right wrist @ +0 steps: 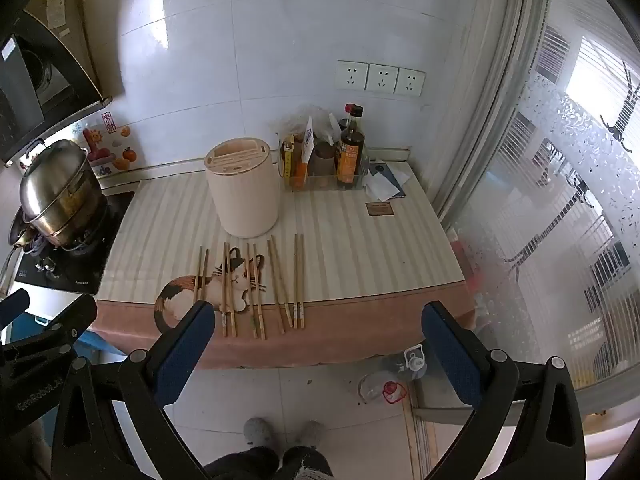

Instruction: Organize utensils

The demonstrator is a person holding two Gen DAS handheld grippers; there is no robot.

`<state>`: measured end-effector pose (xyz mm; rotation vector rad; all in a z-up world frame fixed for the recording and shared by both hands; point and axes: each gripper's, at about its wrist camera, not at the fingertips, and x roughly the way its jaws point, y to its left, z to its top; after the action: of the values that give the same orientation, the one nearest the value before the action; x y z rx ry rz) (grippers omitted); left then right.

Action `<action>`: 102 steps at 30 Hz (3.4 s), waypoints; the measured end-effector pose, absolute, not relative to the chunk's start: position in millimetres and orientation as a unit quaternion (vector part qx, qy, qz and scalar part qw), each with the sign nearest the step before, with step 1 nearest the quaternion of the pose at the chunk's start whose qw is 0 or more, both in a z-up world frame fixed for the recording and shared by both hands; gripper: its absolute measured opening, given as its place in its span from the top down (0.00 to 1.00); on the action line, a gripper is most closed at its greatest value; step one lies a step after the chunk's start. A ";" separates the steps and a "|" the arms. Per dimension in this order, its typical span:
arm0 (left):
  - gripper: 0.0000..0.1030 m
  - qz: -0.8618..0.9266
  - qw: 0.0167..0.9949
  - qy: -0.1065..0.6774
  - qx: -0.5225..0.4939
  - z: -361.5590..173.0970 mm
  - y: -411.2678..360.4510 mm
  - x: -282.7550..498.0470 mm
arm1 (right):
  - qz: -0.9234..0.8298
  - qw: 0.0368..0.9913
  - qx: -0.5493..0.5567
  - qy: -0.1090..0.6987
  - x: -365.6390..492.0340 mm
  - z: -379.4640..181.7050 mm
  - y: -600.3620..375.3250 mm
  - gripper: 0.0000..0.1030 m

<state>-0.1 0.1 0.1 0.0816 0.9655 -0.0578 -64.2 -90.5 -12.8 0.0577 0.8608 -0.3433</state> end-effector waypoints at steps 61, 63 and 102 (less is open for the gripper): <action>0.00 -0.028 0.887 0.460 0.036 4.0 0.4 -6.5 | -0.166 0.897 0.025 0.410 -70.3 -2.3 -88.6 0.00; 0.00 -0.027 0.887 0.460 0.034 5.0 7.9 -6.0 | -0.165 0.897 0.025 0.410 -70.1 -3.0 -88.7 0.00; 0.00 -0.002 0.906 0.421 0.045 -11.3 8.5 17.4 | -0.165 0.901 0.046 0.399 -54.0 -23.7 -100.6 0.00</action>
<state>17.4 8.5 -11.3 0.0935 0.8686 -0.0047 -54.0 -100.6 -23.7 0.0948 0.8255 -0.3407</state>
